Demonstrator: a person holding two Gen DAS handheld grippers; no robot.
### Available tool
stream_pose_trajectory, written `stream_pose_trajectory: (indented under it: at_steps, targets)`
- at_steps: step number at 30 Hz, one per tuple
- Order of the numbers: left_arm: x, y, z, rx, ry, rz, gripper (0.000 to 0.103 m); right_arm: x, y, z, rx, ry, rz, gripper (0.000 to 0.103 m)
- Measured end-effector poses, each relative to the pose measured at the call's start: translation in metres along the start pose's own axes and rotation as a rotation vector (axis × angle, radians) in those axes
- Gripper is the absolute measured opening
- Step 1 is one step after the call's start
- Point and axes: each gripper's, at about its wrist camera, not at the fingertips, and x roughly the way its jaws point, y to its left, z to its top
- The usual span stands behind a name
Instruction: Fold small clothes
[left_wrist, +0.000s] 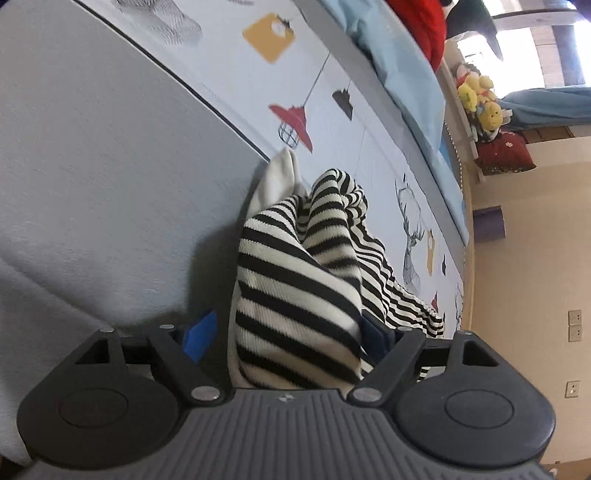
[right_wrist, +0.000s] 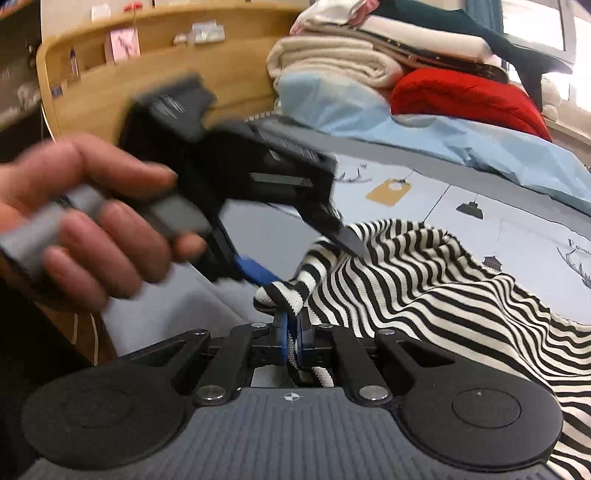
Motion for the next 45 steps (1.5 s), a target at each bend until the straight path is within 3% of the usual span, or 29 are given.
stream_pose_trajectory:
  at_steps: [8, 9, 11, 13, 15, 20, 24, 26, 30, 38, 45]
  targets:
    - [0.052, -0.007, 0.016, 0.009, 0.066, 0.024, 0.082, -0.025, -0.004, 0.002, 0.036, -0.029, 0.017, 0.003]
    - [0.055, -0.009, 0.017, 0.016, 0.067, 0.018, 0.076, -0.025, -0.004, 0.002, 0.037, -0.029, 0.020, 0.003]
    - [0.057, -0.013, 0.018, 0.051, 0.058, 0.009, 0.055, -0.023, -0.008, 0.005, 0.036, -0.024, 0.026, 0.003]
    - [0.057, -0.019, 0.017, 0.114, 0.052, 0.000, 0.017, -0.020, -0.008, 0.005, 0.037, -0.017, 0.035, 0.003]
    - [0.049, -0.026, 0.016, 0.174, 0.026, 0.018, 0.014, -0.015, -0.008, 0.008, 0.034, -0.011, 0.046, 0.003]
    - [-0.005, -0.028, 0.015, 0.204, -0.074, -0.018, 0.011, -0.005, 0.005, 0.017, 0.068, -0.037, 0.116, 0.003]
    - [-0.053, -0.027, 0.009, 0.196, -0.177, -0.045, 0.011, -0.014, 0.012, 0.031, 0.130, -0.141, 0.217, 0.003]
    - [-0.055, -0.028, 0.008, 0.191, -0.174, -0.029, 0.011, -0.020, 0.011, 0.035, 0.164, -0.177, 0.259, 0.003]
    - [-0.044, -0.049, 0.004, 0.242, -0.149, 0.012, 0.011, -0.028, -0.002, 0.029, 0.209, -0.173, 0.248, 0.003]
    - [0.012, -0.149, -0.035, 0.368, -0.130, -0.124, 0.011, -0.100, -0.073, -0.005, 0.377, -0.263, 0.139, 0.003]
    - [0.084, -0.241, -0.101, 0.506, -0.115, -0.221, 0.011, -0.184, -0.143, -0.059, 0.538, -0.383, -0.023, 0.003]
